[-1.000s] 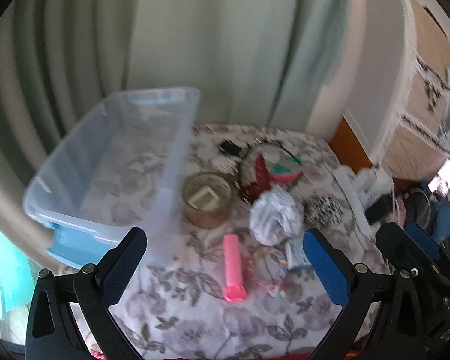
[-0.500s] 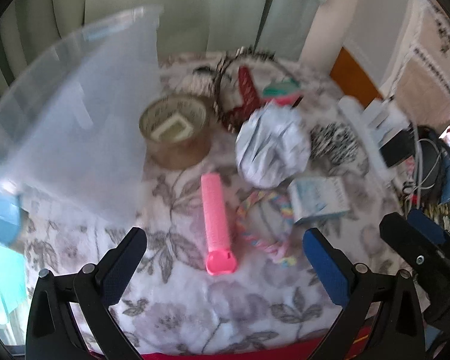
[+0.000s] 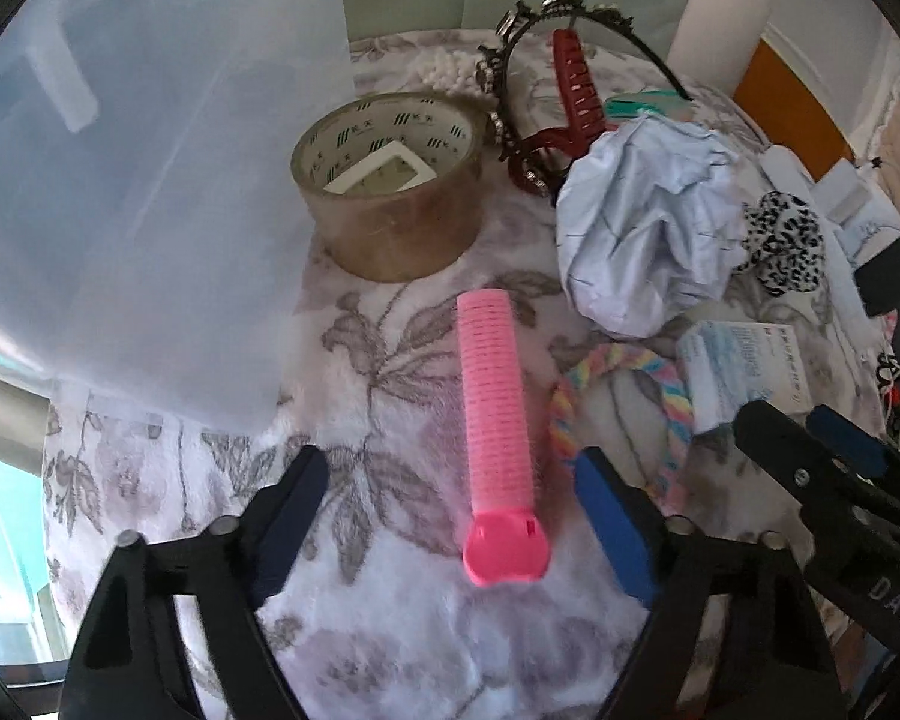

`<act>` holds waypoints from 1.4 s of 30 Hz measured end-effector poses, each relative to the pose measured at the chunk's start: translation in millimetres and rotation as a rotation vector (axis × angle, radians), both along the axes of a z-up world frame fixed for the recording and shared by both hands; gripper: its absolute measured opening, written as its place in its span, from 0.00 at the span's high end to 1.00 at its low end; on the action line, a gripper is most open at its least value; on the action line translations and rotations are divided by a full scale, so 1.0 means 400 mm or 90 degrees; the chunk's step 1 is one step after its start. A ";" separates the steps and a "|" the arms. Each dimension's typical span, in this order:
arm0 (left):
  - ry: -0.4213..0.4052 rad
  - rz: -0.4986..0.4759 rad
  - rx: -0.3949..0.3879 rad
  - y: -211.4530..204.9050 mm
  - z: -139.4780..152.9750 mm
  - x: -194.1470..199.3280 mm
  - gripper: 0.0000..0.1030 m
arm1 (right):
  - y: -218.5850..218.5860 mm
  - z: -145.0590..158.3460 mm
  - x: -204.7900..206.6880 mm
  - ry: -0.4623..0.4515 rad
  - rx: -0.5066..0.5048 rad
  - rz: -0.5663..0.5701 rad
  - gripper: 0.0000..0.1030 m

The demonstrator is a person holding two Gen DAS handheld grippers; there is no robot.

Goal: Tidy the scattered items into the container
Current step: 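Move both grippers toward the pink roller and the medicine box, then grasp the pink hair roller with the left gripper while the right grasps the medicine box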

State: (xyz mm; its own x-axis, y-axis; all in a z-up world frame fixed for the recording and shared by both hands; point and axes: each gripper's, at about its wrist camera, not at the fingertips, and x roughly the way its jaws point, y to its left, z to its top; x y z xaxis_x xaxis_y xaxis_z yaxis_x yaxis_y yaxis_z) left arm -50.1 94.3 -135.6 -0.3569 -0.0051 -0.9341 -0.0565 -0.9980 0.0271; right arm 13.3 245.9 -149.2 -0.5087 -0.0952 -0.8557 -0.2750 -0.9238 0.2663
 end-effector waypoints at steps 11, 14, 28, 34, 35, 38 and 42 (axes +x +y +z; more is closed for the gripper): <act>-0.022 -0.011 -0.006 0.017 -0.018 0.008 0.50 | -0.009 -0.029 -0.048 -0.013 -0.001 0.014 0.24; -0.016 -0.013 -0.001 0.019 -0.006 0.022 0.63 | -0.022 -0.032 -0.071 -0.024 0.012 0.013 0.23; 0.032 -0.026 -0.008 0.038 0.100 0.140 0.75 | -0.012 0.050 0.013 0.008 0.016 -0.031 0.62; 0.060 -0.031 -0.009 0.027 0.148 0.212 0.75 | -0.005 0.069 0.032 0.029 -0.004 -0.017 0.70; 0.063 -0.031 -0.009 0.007 0.140 0.205 0.75 | -0.004 0.069 0.034 0.031 -0.003 -0.017 0.70; 0.072 -0.031 -0.006 -0.025 0.123 0.199 0.75 | -0.001 0.076 0.049 0.032 -0.015 -0.022 0.74; 0.098 -0.032 0.003 -0.044 0.128 0.128 0.75 | -0.007 0.115 0.065 0.056 -0.009 -0.020 0.74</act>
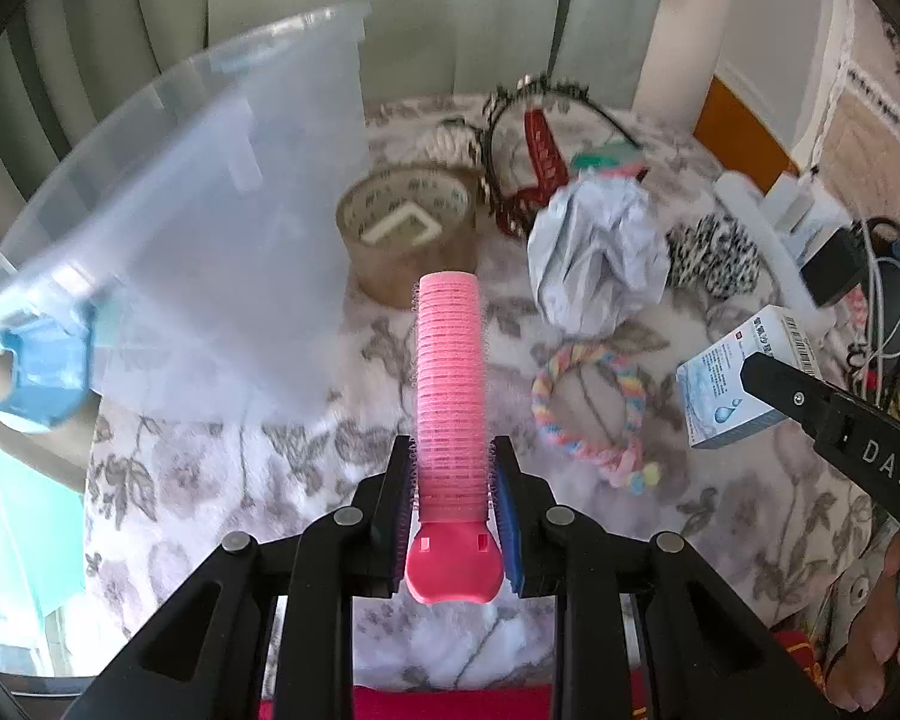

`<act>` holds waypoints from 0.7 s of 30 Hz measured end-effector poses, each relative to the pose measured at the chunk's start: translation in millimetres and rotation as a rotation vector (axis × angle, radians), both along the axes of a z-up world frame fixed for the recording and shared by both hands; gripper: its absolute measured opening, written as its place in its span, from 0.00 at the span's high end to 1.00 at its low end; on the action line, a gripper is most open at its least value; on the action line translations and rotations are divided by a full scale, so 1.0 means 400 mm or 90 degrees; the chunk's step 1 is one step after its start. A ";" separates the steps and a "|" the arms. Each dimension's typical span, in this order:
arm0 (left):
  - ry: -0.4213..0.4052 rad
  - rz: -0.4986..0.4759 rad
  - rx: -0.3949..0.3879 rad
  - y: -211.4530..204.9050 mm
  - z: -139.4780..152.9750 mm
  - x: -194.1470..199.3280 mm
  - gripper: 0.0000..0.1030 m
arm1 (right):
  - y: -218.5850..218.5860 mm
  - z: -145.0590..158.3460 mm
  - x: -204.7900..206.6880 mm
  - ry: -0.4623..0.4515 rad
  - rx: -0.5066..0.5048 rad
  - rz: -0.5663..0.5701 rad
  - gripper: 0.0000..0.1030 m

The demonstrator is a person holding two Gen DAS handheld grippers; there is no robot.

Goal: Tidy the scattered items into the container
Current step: 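Grasp the pink hair roller with the left gripper while the right grasps the medicine box, then carry both items over the clear box and open both grippers to drop them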

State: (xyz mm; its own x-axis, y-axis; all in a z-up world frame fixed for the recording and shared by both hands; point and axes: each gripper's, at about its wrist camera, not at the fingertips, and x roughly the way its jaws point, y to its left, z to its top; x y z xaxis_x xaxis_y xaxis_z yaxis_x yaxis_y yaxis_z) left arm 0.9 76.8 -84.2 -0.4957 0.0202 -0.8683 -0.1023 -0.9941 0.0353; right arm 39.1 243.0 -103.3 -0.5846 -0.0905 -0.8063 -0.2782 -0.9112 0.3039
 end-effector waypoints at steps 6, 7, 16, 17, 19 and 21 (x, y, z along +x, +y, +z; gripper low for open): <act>0.027 -0.010 0.012 0.019 0.031 -0.001 0.75 | -0.014 0.078 0.013 0.051 0.016 0.011 0.74; 0.036 -0.013 0.016 0.019 0.042 -0.003 0.75 | -0.017 0.089 0.014 0.057 0.016 0.012 0.74; 0.178 -0.019 0.083 -0.046 0.243 0.021 0.75 | -0.076 0.288 -0.022 0.165 0.029 0.044 0.74; 0.197 -0.014 0.088 -0.060 0.266 0.025 0.75 | -0.091 0.319 -0.030 0.184 0.034 0.052 0.74; 0.229 -0.004 0.096 -0.088 0.302 0.023 0.75 | -0.121 0.364 -0.042 0.211 0.041 0.067 0.74; 0.254 0.011 0.102 -0.131 0.337 0.028 0.75 | -0.159 0.410 -0.056 0.238 0.050 0.088 0.74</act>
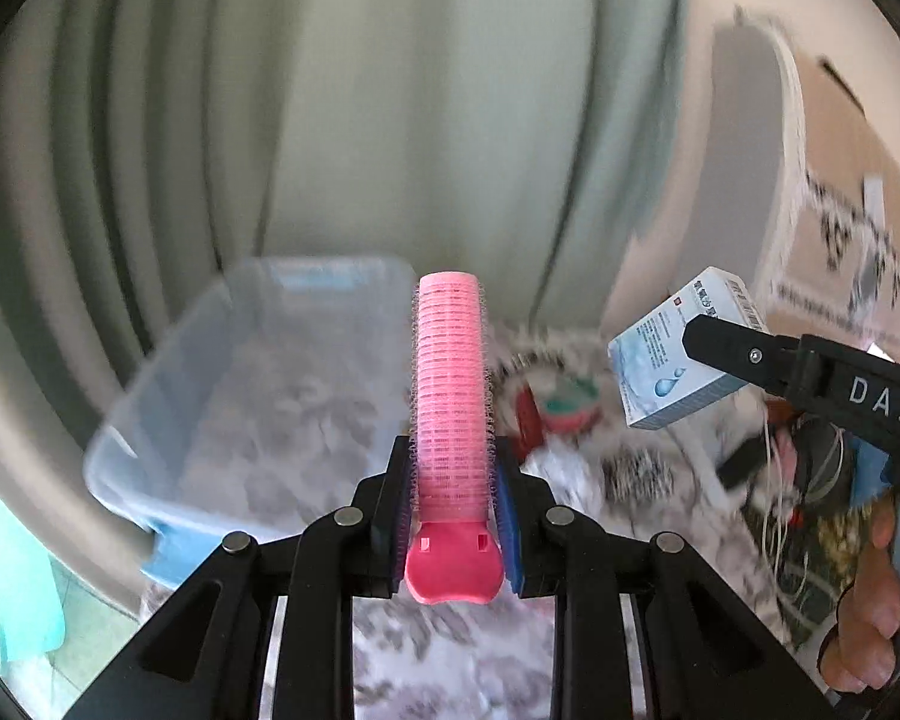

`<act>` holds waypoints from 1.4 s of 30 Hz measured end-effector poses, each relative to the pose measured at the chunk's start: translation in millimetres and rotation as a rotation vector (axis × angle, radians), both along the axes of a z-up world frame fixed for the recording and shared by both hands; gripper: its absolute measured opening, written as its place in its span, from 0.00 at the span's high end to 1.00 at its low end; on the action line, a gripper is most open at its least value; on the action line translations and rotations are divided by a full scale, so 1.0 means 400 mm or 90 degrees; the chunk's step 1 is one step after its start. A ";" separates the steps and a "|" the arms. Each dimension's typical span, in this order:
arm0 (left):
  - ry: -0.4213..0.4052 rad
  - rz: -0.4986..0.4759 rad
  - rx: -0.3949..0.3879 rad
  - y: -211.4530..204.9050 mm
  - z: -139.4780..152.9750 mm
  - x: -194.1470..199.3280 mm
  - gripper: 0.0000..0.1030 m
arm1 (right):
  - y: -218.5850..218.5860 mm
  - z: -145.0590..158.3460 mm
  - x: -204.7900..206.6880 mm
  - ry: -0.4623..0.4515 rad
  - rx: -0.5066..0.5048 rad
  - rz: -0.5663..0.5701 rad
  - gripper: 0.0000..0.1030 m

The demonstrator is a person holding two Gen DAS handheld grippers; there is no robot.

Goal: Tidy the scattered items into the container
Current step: 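Carry both items over the clear box and open both grippers to drop them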

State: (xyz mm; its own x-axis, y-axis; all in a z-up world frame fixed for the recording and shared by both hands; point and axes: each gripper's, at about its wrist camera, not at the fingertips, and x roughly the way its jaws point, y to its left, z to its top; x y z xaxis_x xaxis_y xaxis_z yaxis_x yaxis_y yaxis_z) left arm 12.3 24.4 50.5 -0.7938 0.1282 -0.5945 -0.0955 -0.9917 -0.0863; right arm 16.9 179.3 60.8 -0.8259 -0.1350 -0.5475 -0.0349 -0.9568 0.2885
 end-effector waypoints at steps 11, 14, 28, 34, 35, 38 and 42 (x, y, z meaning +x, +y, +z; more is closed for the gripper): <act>-0.002 0.098 0.038 -0.218 -0.001 -0.018 0.75 | -0.237 0.040 -0.099 0.012 0.042 0.129 0.74; -0.019 0.126 0.055 -0.266 -0.020 -0.034 0.75 | -0.301 0.025 -0.120 0.004 0.060 0.162 0.74; -0.083 0.155 0.100 -0.336 -0.090 -0.080 0.74 | -0.397 -0.079 -0.190 -0.079 0.099 0.195 0.71; -0.093 0.154 0.109 -0.337 -0.103 -0.081 0.39 | -0.391 -0.096 -0.201 -0.095 0.109 0.180 0.48; -0.095 0.154 0.108 -0.336 -0.106 -0.080 0.37 | -0.389 -0.096 -0.200 -0.094 0.110 0.179 0.46; -0.099 0.153 0.108 -0.348 -0.097 -0.092 0.34 | -0.379 -0.097 -0.197 -0.094 0.108 0.175 0.41; -0.098 0.151 0.104 -0.353 -0.099 -0.082 0.31 | -0.359 -0.095 -0.191 -0.089 0.096 0.165 0.39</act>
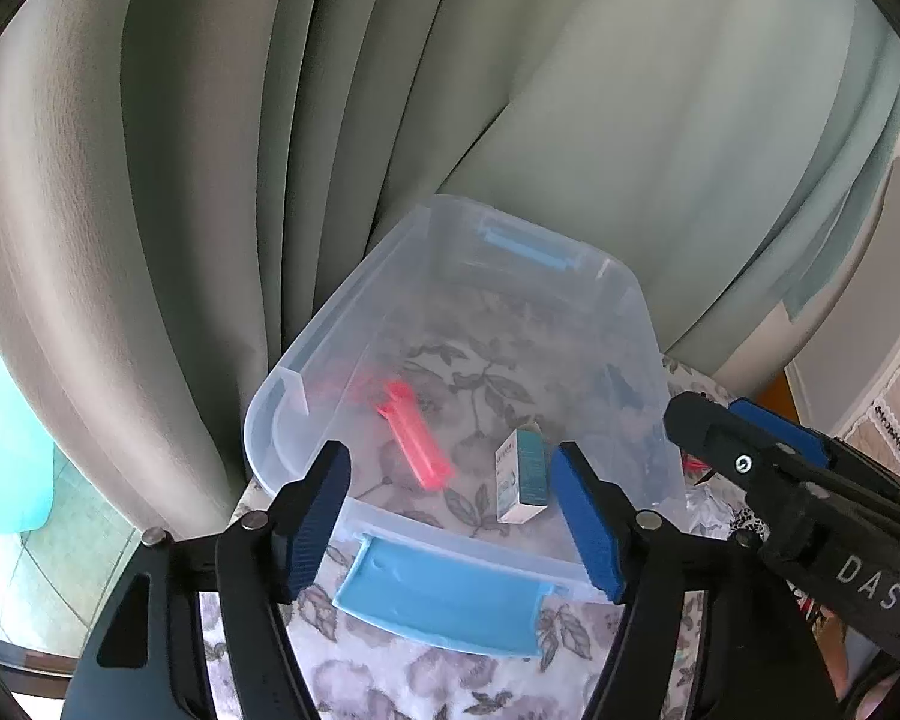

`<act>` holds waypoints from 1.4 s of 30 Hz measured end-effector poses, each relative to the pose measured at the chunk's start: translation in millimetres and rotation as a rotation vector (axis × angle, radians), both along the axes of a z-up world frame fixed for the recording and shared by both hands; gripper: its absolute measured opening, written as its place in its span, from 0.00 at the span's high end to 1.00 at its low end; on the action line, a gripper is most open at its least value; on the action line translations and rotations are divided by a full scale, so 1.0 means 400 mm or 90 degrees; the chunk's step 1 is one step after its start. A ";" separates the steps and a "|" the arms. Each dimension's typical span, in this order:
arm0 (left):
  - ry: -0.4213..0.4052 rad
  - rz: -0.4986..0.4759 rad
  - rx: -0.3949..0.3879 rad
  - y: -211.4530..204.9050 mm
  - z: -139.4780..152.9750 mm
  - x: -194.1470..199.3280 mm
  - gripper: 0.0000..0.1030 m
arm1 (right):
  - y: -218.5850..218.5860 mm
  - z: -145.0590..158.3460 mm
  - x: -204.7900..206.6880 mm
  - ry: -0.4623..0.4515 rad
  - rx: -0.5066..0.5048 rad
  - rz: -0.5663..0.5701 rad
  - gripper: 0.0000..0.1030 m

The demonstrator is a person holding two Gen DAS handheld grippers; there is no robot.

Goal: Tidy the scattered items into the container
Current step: 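Move the left gripper to the rainbow loop while the right approaches the leopard plush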

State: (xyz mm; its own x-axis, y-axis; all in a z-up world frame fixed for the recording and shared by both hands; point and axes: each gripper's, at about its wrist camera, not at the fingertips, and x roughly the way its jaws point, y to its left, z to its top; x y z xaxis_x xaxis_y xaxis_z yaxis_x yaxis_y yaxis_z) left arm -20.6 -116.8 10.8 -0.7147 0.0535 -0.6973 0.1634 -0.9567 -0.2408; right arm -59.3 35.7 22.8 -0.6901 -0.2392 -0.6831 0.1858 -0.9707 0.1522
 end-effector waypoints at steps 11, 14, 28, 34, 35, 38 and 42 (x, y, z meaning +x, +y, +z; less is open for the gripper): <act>0.002 -0.031 -0.021 0.081 0.017 -0.007 0.31 | 0.097 0.016 0.052 0.010 -0.051 -0.047 0.37; 0.006 -0.048 -0.029 0.112 0.029 0.012 0.31 | 0.139 0.018 0.076 0.014 -0.064 -0.071 0.37; -0.051 -0.201 -0.074 0.389 -0.027 0.024 0.31 | 0.473 -0.062 0.250 0.006 -0.122 -0.283 0.36; -0.154 -0.271 -0.081 0.516 -0.147 0.013 0.31 | 0.604 -0.142 0.320 -0.033 -0.164 -0.363 0.36; -0.176 -0.277 -0.083 0.531 -0.172 0.008 0.31 | 0.616 -0.154 0.329 -0.039 -0.167 -0.369 0.36; -0.226 -0.275 -0.080 0.556 -0.235 -0.009 0.31 | 0.638 -0.188 0.344 -0.053 -0.167 -0.373 0.36; -0.251 -0.242 -0.110 0.577 -0.294 -0.037 0.31 | 0.668 -0.234 0.351 -0.078 -0.185 -0.385 0.36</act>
